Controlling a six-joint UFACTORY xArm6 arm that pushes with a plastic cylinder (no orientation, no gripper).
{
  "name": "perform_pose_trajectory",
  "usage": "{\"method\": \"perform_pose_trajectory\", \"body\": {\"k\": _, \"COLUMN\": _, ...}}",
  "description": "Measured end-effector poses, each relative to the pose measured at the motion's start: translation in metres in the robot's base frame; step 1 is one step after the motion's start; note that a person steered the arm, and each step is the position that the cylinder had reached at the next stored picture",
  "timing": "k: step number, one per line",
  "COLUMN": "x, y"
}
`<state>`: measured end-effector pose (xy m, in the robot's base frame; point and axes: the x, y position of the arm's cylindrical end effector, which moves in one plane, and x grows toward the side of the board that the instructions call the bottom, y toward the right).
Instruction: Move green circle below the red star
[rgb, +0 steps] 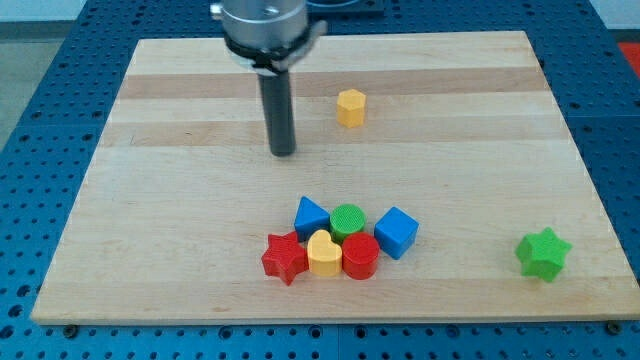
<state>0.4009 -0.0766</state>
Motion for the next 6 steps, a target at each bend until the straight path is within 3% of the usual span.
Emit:
{"method": "perform_pose_trajectory", "body": {"k": 2, "x": -0.078, "y": 0.017}}
{"method": "perform_pose_trajectory", "body": {"k": 4, "x": -0.085, "y": 0.093}}
{"method": "perform_pose_trajectory", "body": {"k": 6, "x": -0.057, "y": 0.105}}
